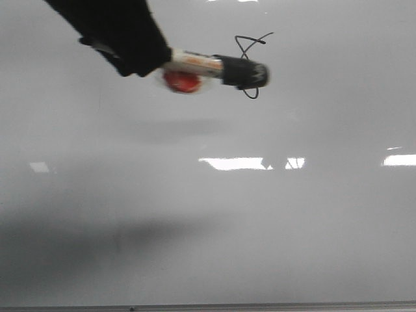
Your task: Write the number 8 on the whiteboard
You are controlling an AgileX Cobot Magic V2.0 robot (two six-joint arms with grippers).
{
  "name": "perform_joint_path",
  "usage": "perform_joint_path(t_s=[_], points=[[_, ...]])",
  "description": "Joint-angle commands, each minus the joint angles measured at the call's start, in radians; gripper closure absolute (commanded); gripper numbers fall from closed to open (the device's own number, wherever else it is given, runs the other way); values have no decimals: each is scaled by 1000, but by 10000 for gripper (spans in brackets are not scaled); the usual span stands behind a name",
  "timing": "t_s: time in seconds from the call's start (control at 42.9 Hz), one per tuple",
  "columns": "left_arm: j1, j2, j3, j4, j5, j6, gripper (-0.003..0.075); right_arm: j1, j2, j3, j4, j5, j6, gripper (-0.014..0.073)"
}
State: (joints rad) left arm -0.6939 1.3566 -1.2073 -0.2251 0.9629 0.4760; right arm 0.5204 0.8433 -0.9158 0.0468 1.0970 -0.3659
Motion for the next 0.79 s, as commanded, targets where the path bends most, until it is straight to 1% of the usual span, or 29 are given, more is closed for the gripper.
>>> perform_joint_path(t_s=[0.0, 0.07, 0.14, 0.21, 0.256, 0.326, 0.419, 0.536, 0.583, 0.653, 0.699, 0.769], points=[[73, -33, -39, 95, 39, -163, 731, -12, -22, -33, -47, -32, 54, 57], [149, -57, -25, 142, 62, -229, 731, -12, -22, -32, -47, -32, 56, 57], [221, -99, 4, 148, 48, -237, 731, -12, -22, -32, -47, -32, 56, 57], [306, -162, 50, 148, 12, -237, 731, -12, -22, -32, -47, -35, 56, 57], [372, -213, 94, 148, -41, -237, 731, -12, -22, -32, -47, -43, 56, 57], [482, -294, 167, 146, -156, -238, 731, -12, -22, -32, -47, -58, 56, 57], [584, -367, 248, 114, -302, -239, 731, -12, -22, -32, -47, -82, 56, 57], [708, -410, 396, 28, -596, -239, 731, -12, -22, -32, -47, -115, 56, 57], [732, -401, 455, 12, -730, -239, 731, -12, -17, -31, -47, -124, 56, 57], [737, -372, 519, -6, -905, -239, 731, -12, -16, -27, -47, -133, 56, 57], [737, -344, 547, -6, -993, -239, 730, -12, -16, -25, -47, -141, 56, 57], [737, -297, 571, -10, -1085, -239, 731, -12, -16, -25, -47, -146, 56, 57]])
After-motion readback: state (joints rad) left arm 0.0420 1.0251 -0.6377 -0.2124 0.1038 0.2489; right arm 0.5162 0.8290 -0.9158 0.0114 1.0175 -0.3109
